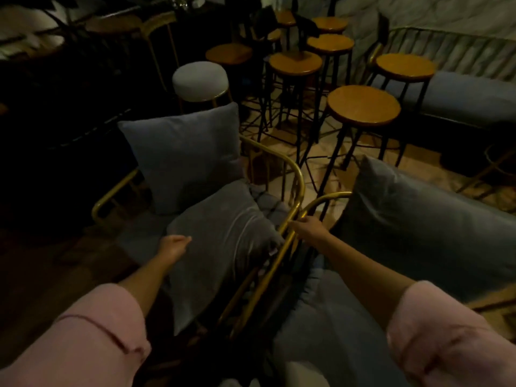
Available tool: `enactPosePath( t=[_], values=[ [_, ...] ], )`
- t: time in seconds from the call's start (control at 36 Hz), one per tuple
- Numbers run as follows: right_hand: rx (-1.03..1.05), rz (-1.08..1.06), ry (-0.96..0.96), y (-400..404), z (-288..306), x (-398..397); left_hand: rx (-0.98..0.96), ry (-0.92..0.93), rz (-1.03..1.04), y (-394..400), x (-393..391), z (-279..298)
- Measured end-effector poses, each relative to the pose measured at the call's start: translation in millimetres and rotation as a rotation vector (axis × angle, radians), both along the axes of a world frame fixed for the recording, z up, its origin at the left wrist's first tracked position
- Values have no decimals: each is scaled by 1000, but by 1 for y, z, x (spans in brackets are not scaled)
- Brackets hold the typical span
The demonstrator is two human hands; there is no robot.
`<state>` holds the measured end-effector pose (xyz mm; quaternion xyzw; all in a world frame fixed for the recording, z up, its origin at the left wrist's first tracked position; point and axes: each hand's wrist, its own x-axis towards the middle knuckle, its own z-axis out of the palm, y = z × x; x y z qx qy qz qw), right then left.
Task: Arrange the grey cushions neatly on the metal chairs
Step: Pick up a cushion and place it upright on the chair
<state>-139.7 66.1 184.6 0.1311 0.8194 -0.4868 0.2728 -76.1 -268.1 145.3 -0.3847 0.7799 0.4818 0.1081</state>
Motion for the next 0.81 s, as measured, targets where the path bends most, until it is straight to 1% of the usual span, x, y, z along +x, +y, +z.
enactPosePath(
  t=[0.08, 0.14, 0.25, 0.33, 0.42, 0.5, 0.58, 0.64, 0.69, 0.75, 0.81],
  values=[
    [67, 50, 16, -37, -14, -7, 4, -90, 25, -43, 5, -38],
    [138, 78, 15, -60, -26, -16, 41, -126, 46, -64, 7, -58],
    [173, 90, -9, -104, -43, -32, 160, -158, 131, -89, 8, -85],
    [223, 99, 17, -137, -52, -42, 258, -213, 203, -101, 6, -105],
    [357, 130, 32, -162, -73, -53, 393, -284, 246, -110, 5, -132],
    [550, 200, 54, -172, -107, -67, 469, -329, 262, -125, 1, -169],
    [676, 196, 10, -180, -118, -76, 490, -324, 317, -136, -6, -200],
    [726, 177, -39, -183, -121, -83, 518, -327, 347, -137, -12, -212],
    [752, 153, -78, -182, -128, -91, 663, -342, 379, -134, -16, -220],
    [740, 112, -111, -182, -132, -95, 812, -311, 389, -132, -16, -224],
    [710, 74, -133, -180, -134, -98, 857, -290, 380, -126, -18, -218]
  ],
)
